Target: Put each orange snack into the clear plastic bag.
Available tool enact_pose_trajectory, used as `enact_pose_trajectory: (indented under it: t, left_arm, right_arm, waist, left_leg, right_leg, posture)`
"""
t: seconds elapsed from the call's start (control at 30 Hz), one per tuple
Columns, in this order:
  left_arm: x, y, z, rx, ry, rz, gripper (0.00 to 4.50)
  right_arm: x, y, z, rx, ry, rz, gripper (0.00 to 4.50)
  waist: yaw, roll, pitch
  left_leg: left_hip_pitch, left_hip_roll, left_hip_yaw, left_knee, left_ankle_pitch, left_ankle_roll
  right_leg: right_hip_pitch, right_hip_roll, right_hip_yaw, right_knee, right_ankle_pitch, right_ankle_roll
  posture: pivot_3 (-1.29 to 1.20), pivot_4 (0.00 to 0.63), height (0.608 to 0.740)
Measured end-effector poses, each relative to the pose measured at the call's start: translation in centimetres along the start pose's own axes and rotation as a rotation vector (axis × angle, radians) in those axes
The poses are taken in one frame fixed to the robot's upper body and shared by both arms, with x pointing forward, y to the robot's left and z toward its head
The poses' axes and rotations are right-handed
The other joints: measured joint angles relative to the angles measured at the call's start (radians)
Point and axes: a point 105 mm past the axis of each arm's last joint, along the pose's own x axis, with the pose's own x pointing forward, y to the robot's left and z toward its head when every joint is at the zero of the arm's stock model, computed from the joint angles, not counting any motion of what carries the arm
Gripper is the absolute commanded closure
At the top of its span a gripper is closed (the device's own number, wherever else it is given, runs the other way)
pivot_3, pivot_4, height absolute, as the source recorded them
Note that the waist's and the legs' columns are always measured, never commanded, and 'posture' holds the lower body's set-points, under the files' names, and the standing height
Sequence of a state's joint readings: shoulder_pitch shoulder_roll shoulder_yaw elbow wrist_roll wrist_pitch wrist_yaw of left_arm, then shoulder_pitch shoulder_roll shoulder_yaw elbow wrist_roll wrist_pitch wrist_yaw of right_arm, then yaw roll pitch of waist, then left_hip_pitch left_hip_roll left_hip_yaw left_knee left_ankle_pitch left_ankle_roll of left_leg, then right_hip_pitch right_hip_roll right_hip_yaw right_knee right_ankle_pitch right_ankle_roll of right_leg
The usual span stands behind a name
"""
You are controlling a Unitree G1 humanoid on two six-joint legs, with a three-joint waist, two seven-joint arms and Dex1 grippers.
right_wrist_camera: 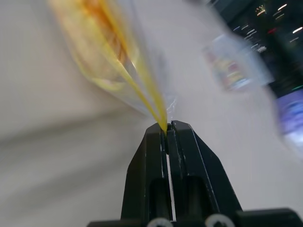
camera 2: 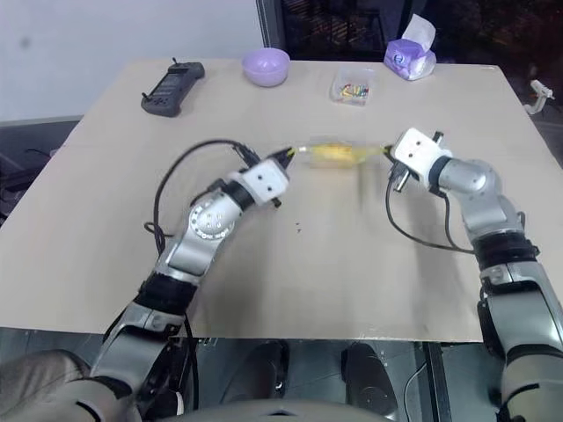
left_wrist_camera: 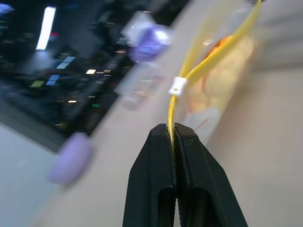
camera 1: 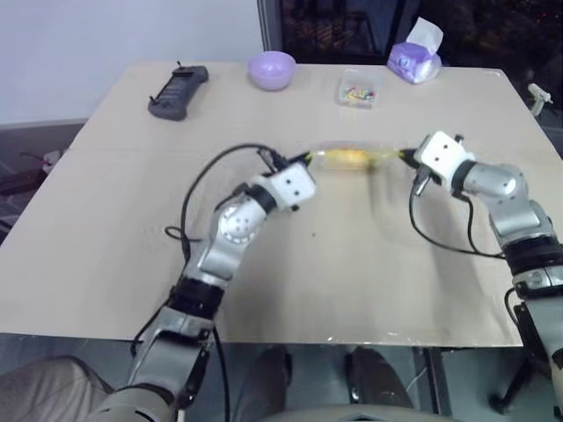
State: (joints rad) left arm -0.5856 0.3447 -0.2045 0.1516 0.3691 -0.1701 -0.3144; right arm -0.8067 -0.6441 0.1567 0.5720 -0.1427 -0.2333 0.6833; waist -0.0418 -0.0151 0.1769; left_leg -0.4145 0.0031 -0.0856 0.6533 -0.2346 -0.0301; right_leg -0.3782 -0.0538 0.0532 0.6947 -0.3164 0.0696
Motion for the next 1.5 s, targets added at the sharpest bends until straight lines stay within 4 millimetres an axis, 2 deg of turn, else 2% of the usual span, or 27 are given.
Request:
enact_pose_trajectory:
  t: [0.07,0.17,0.23,0.27,0.33,0.37,0.43,0.47,0.5,0.63,0.67,0.77,0.9,0.97,1.03,1.2,1.5]
  left_arm:
    - [1.1,1.5,0.7,-0.002,-0.025,0.056,4.50]
    - [2.4,5.4,3.5,0.039,-0.121,0.156,4.50]
    - [2.4,5.6,3.9,0.038,-0.143,0.164,4.50]
    - [2.2,5.3,3.6,0.031,-0.135,0.155,4.50]
    - [1.7,3.1,2.2,0.009,-0.095,0.087,4.50]
    - [1.2,1.4,1.2,-0.006,-0.068,0.033,4.50]
    - [0.7,-0.4,0.4,-0.026,-0.042,-0.020,4.50]
    - [0.7,-0.5,0.5,-0.024,-0.047,-0.027,4.50]
    - [0.7,-0.4,0.6,-0.022,-0.051,-0.026,4.50]
    - [0.8,-0.3,0.9,-0.017,-0.061,-0.025,4.50]
    - [0.7,-0.3,0.8,-0.011,-0.062,-0.029,4.50]
    - [0.5,-0.3,0.8,0.000,-0.065,-0.043,4.50]
    - [0.5,-0.7,1.8,0.018,-0.108,-0.066,4.50]
    - [0.5,-0.7,2.1,0.026,-0.122,-0.070,4.50]
    - [0.4,-0.8,2.0,0.029,-0.120,-0.078,4.50]
    - [0.2,-1.1,1.7,0.046,-0.111,-0.094,4.50]
    - [-0.1,-1.6,2.5,0.088,-0.136,-0.120,4.50]
  right_arm:
    - [-0.2,-2.1,1.1,-0.024,-0.033,-0.079,4.41]
    - [-1.1,-5.4,3.7,-0.069,-0.102,-0.173,4.41]
    - [-1.8,-6.2,4.4,-0.091,-0.117,-0.185,4.41]
    - [-2.0,-6.1,4.4,-0.092,-0.117,-0.176,4.19]
    - [-2.4,-4.6,3.3,-0.085,-0.084,-0.103,3.65]
    - [-2.7,-3.0,2.0,-0.074,-0.034,-0.029,3.17]
    - [-3.0,-0.1,0.2,-0.036,0.032,0.094,2.25]
    - [-3.0,1.0,-0.1,-0.020,0.050,0.150,2.25]
    - [-3.1,1.3,0.0,-0.019,0.051,0.170,2.25]
    - [-4.2,1.1,1.8,-0.026,0.033,0.247,2.25]
    - [-4.7,1.1,3.0,-0.003,0.008,0.286,2.25]
    - [-4.7,0.9,5.1,0.035,-0.058,0.300,2.25]
    - [-3.3,0.0,9.6,0.009,-0.210,0.282,2.25]
    - [-2.7,0.4,10.8,-0.006,-0.250,0.290,2.25]
    - [-1.9,1.5,11.4,-0.016,-0.275,0.322,2.25]
    - [-0.4,3.2,11.3,-0.039,-0.282,0.370,2.25]
    - [1.2,4.0,12.3,-0.109,-0.336,0.375,2.25]
  waist:
    - [0.002,0.000,0.002]
    - [0.004,0.000,0.001]
    - [0.003,0.000,0.000]
    - [0.002,0.000,0.000]
    - [0.001,0.000,0.000]
    - [0.001,0.000,0.001]
    - [0.002,0.000,0.002]
    - [0.002,0.001,0.002]
    - [0.001,0.001,0.002]
    - [0.000,0.002,0.002]
    - [0.000,0.002,0.002]
    - [-0.001,0.002,0.002]
    - [0.001,0.002,0.002]
    - [0.003,0.002,0.002]
    - [0.005,0.002,0.002]
    - [0.003,0.002,0.002]
    - [0.000,0.002,0.002]
  left_leg:
    - [-0.002,0.000,-0.001,0.000,0.000,0.000]
    - [-0.001,0.000,0.000,0.000,0.000,0.000]
    - [-0.001,0.000,0.000,-0.001,0.000,0.000]
    - [-0.001,0.000,0.000,-0.001,0.000,0.000]
    - [-0.001,0.000,0.000,-0.001,0.000,0.000]
    - [-0.002,0.000,0.000,-0.001,0.000,0.000]
    - [-0.002,0.000,0.000,0.000,0.000,0.000]
    - [-0.002,0.000,0.000,0.000,0.000,0.000]
    - [-0.001,0.000,0.000,0.000,0.000,0.000]
    - [0.000,0.000,-0.001,0.000,-0.001,0.003]
    - [0.000,0.000,-0.001,0.000,-0.001,0.003]
    - [0.000,0.000,0.000,0.000,-0.001,0.003]
    - [0.000,0.000,-0.001,0.001,-0.001,0.002]
    - [-0.001,0.000,-0.001,0.001,0.000,0.000]
    - [-0.001,-0.001,-0.001,0.001,0.000,0.000]
    - [-0.001,0.000,-0.001,0.001,0.000,0.000]
    - [-0.001,0.000,-0.001,0.000,0.000,0.000]
  right_leg:
    - [-0.002,0.000,-0.001,0.000,0.000,0.000]
    - [0.000,0.000,-0.001,-0.001,0.000,0.000]
    - [0.000,0.000,0.000,-0.002,0.000,0.000]
    - [0.000,0.000,0.000,-0.002,0.000,0.000]
    - [0.000,0.000,0.000,-0.002,0.000,0.000]
    - [0.000,0.000,0.000,-0.002,0.000,0.000]
    - [-0.001,0.000,0.000,-0.001,0.000,0.000]
    - [-0.001,0.000,0.000,0.000,0.000,0.000]
    - [-0.001,0.000,0.000,0.001,0.000,0.000]
    - [0.000,0.000,0.000,0.001,0.000,0.000]
    - [0.000,0.000,-0.001,0.001,0.000,0.000]
    - [0.000,0.000,0.000,0.001,0.000,0.000]
    - [0.000,0.000,-0.001,0.001,0.000,0.000]
    - [0.000,0.000,-0.001,0.000,0.000,0.000]
    - [0.000,0.000,-0.001,0.000,0.000,0.000]
    - [0.000,0.000,-0.001,0.000,0.000,0.000]
    - [0.000,0.000,-0.001,0.001,0.000,0.000]
  posture:
    - [0.00,0.150,0.740]
    - [0.00,0.150,0.740]
    - [0.00,0.150,0.740]
    - [0.00,0.150,0.740]
    - [0.00,0.150,0.740]
    - [0.00,0.150,0.740]
    - [0.00,0.150,0.740]
    - [0.00,0.150,0.740]
    - [0.00,0.150,0.740]
    - [0.00,0.150,0.740]
    - [0.00,0.150,0.740]
    - [0.00,0.150,0.740]
    - [0.00,0.150,0.740]
    - [0.00,0.150,0.740]
    - [0.00,0.150,0.740]
    - [0.00,0.150,0.740]
    - [0.00,0.150,0.740]
